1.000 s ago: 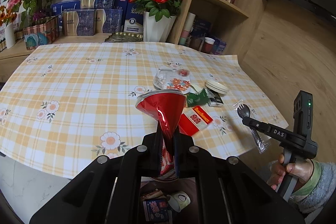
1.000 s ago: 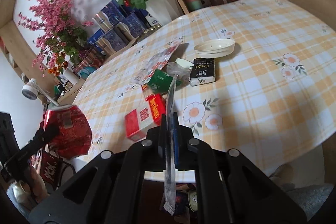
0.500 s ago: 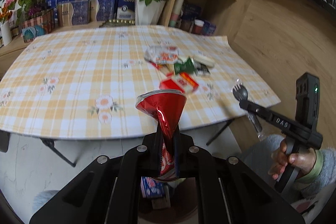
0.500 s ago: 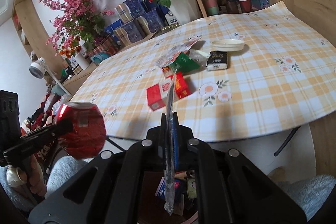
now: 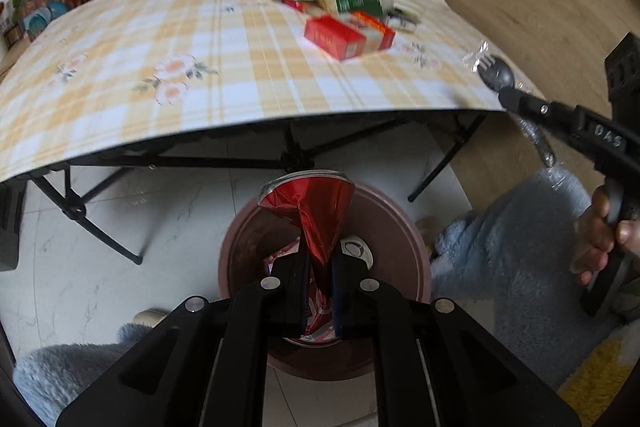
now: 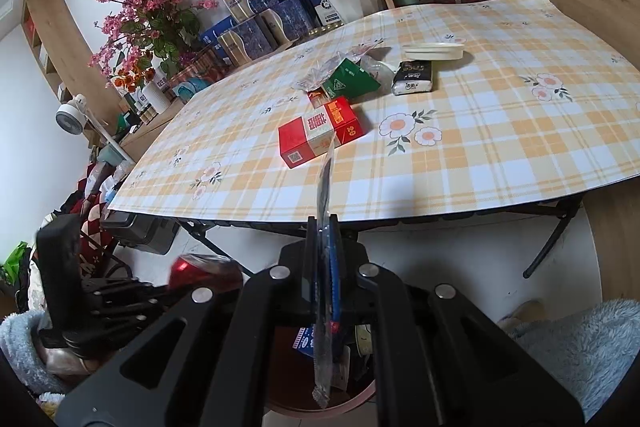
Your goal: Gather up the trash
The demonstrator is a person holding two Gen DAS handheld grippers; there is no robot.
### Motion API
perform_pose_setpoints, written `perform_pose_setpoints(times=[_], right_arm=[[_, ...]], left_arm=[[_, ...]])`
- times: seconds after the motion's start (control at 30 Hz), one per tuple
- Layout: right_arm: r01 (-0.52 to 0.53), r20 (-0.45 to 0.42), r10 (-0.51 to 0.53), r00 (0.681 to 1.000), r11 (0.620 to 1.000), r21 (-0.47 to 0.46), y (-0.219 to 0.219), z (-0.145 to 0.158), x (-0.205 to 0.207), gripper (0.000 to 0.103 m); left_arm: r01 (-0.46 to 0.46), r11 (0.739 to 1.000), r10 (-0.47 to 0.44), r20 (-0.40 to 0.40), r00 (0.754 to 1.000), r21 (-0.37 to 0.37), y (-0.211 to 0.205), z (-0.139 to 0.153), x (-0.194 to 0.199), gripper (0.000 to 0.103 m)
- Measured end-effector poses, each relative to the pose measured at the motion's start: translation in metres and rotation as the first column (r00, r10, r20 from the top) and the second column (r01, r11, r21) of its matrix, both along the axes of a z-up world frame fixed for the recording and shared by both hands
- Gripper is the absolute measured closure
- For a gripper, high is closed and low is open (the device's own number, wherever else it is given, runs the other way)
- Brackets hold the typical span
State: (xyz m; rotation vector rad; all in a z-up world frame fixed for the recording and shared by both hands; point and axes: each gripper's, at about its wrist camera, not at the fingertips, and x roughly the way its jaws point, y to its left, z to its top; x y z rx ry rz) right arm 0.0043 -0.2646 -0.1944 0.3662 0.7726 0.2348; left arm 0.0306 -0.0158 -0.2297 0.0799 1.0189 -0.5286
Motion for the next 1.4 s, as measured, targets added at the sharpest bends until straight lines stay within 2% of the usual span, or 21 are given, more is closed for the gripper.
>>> perform_pose_setpoints(times=[0.07,0.17,0.27,0.4,0.63,0.73,0.93,1.4], right_arm=[[-0.001,-0.016,0.001,1.0,1.0,-0.008,0.001,-0.005,0.001,0.094],[-0.005,-0.04,0.005,0.999,1.0,-0.009,0.003,-0.013,0.001,0.094],[-0.012,-0.056,0.011,0.998,1.0,-0.014,0.004,-0.018,0.0,0.094],[-0.012,-0.061,0.01,0.998,1.0,-0.02,0.004,-0.02,0.0,0.094],[-0.007,-0.074,0.006,0.997,1.0,-0.019,0.002,-0.023,0.0,0.094],[-0.01,-0.076,0.009,0.997,1.0,-0.02,0.002,-0.023,0.001,0.094],[-0.021,-0.081,0.019,0.997,0.999,-0.028,0.006,-0.025,0.002,0.094],[-0.047,-0.089,0.042,0.995,0.997,-0.057,0.015,-0.025,0.001,0.094]], left_arm=[[0.013,1.0,-0.013,-0.014,1.0,0.015,-0.005,-0.008,0.003,0.094],[0.018,0.999,-0.015,-0.078,0.997,0.038,-0.01,-0.026,0.009,0.094],[-0.012,1.0,0.016,-0.147,0.989,0.025,-0.007,-0.04,0.019,0.094],[-0.04,0.999,0.042,-0.199,0.979,0.013,-0.005,-0.051,0.029,0.094],[0.032,0.996,-0.013,-0.211,0.978,0.086,-0.024,-0.059,0.027,0.094],[0.036,0.994,-0.011,-0.235,0.972,0.105,-0.024,-0.064,0.029,0.094],[0.013,0.995,0.011,-0.25,0.968,0.094,-0.019,-0.065,0.031,0.094],[0.021,0.997,-0.001,-0.239,0.971,0.078,-0.021,-0.059,0.029,0.093]])
